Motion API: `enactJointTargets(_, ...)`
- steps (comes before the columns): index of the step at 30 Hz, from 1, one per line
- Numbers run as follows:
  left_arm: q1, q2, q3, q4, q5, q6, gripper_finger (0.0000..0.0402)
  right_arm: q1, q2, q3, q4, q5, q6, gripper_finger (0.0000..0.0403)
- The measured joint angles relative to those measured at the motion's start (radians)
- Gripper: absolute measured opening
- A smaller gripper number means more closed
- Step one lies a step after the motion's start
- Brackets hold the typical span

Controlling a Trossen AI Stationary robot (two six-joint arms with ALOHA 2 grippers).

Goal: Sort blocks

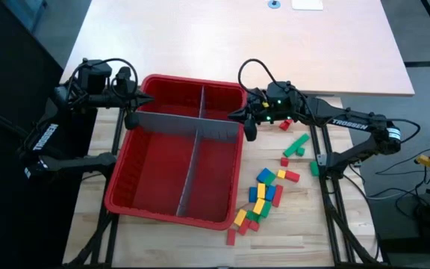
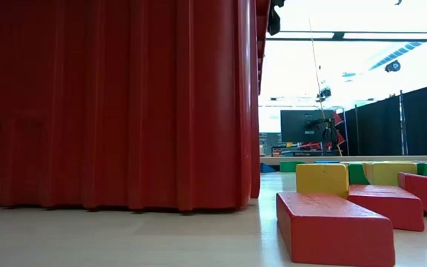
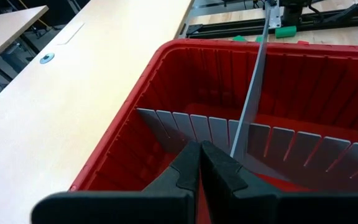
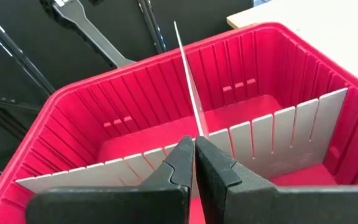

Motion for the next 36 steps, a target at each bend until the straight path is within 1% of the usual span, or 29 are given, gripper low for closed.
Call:
enactJointTargets(9, 0.000, 0.000, 0.000, 0.000, 0.004, 0.000, 0.0000, 0.000, 0.000, 0.001, 0.013, 0.000, -0.001, 0.0000)
enactJointTargets(15, 0.001, 0.006, 0.000, -0.005, 0.068, -0.001, 0.0000, 0.000, 0.000, 0.009, 0.018, -0.001, -0.010, 0.0000)
enactJointTargets(20, 0.001, 0.027, 0.000, -0.073, 0.065, 0.018, 0.0000, 0.000, 0.000, 0.010, 0.017, -0.002, -0.012, 0.0000)
enactJointTargets(23, 0.000, 0.038, 0.000, -0.119, 0.045, 0.045, 0.0000, 0.000, 0.000, 0.010, 0.017, -0.002, -0.016, 0.0000)
enactJointTargets(27, 0.000, 0.053, 0.000, -0.142, 0.024, 0.056, 0.0000, 0.000, 0.000, 0.010, 0.017, -0.003, -0.019, 0.0000)
enactJointTargets(36, 0.000, 0.084, 0.000, -0.178, 0.023, 0.060, 0.0000, 0.000, 0.000, 0.010, 0.016, -0.002, -0.019, 0.0000)
